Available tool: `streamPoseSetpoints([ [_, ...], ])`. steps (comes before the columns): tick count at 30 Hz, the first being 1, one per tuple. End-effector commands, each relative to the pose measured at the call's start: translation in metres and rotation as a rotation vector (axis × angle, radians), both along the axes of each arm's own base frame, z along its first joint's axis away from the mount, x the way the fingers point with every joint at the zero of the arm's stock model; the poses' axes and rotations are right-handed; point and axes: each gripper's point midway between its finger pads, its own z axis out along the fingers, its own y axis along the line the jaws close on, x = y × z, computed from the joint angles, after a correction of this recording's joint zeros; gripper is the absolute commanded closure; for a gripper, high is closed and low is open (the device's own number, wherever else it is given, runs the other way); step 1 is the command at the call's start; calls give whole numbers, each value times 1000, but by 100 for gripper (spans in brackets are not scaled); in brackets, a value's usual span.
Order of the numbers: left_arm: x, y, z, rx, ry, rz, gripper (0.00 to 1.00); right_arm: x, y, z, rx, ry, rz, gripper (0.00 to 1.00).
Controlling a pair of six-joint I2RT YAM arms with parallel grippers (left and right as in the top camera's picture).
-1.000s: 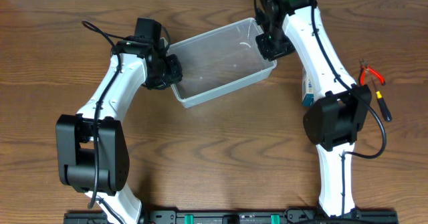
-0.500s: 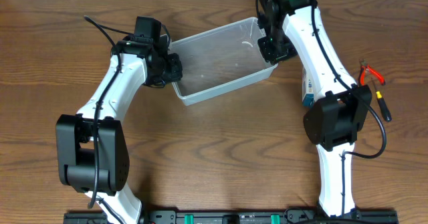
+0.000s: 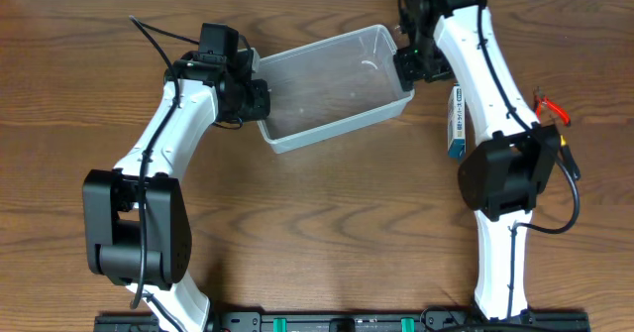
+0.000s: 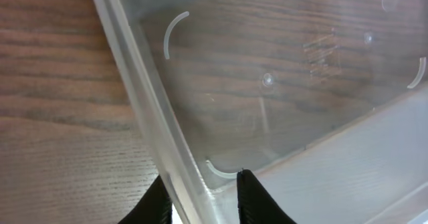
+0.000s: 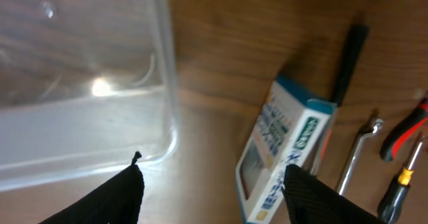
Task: Pack container
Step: 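Grip right wall with right gripper and slide container toward center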
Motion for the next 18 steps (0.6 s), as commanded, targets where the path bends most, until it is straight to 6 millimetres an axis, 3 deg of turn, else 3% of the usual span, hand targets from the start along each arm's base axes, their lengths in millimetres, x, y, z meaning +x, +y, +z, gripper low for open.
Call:
streamPoseSetpoints([
  [1,-1,-2,-6,16,-12,-69,79,9,-6,10,0,-49,12,35],
  [11,3,-2,-4,32,-47,-123,80,32,38,15,186,-135,205,40],
  [13,3,-2,-4,31,-46,-120,80,35,39,16,186,-146,208,50],
  [15,3,-2,-4,31,-46,-120,80,35,39,15,185,-145,207,75],
  [16,3,-2,-4,31,-45,-119,80,35,38,14,181,-145,206,82],
  [18,3,-2,-4,25,-39,-101,80,35,35,12,169,-141,202,85],
])
